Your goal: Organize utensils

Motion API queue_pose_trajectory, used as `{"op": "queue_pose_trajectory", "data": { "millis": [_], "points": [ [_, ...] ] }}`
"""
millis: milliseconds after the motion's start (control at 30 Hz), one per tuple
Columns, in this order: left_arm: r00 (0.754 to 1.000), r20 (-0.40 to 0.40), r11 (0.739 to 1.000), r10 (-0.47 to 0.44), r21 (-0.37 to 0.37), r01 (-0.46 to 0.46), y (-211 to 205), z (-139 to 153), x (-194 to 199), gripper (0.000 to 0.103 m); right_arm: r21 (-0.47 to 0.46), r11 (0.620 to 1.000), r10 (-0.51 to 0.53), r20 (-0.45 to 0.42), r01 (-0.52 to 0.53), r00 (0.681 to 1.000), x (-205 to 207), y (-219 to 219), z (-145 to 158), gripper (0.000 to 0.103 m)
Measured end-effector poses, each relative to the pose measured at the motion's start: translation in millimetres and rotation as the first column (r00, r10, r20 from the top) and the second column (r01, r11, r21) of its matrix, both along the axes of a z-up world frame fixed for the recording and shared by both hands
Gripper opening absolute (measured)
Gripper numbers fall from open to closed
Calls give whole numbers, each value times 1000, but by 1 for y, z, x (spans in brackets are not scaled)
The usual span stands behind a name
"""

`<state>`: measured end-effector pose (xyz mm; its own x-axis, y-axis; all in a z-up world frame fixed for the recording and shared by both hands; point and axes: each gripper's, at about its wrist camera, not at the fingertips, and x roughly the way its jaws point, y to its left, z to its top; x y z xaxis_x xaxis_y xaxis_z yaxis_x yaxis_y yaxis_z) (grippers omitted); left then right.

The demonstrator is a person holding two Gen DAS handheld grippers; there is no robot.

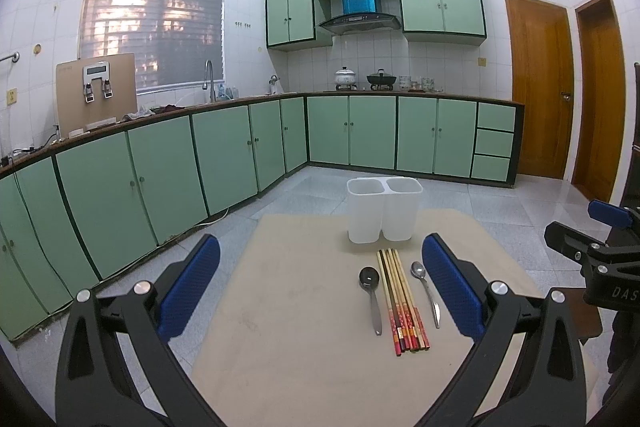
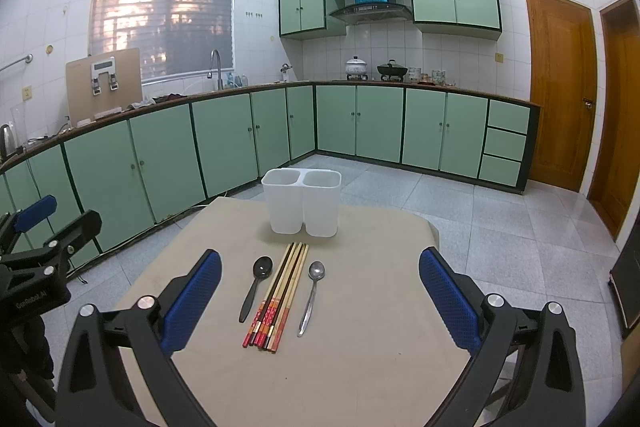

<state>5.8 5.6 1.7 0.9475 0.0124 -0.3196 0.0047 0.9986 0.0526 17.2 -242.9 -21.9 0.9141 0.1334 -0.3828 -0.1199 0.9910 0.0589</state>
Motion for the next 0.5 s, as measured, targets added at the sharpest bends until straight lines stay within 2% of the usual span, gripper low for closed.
{"op": "queue_pose_trajectory", "data": {
  "millis": [200, 333, 500],
  "points": [
    [999, -47, 1000, 6, -3, -7, 4, -10, 24, 98, -11, 1000, -10, -41, 9, 999, 16, 0, -13, 97],
    [989, -150, 1000, 6, 14, -4, 7, -34, 65, 98, -2, 1000, -28, -109, 28, 994, 49, -1, -29, 97],
    [972, -234, 999, 22, 42, -12, 12, -67, 111, 98, -2, 999, -41, -208, 41, 977, 99, -5, -60, 93]
  ]
}}
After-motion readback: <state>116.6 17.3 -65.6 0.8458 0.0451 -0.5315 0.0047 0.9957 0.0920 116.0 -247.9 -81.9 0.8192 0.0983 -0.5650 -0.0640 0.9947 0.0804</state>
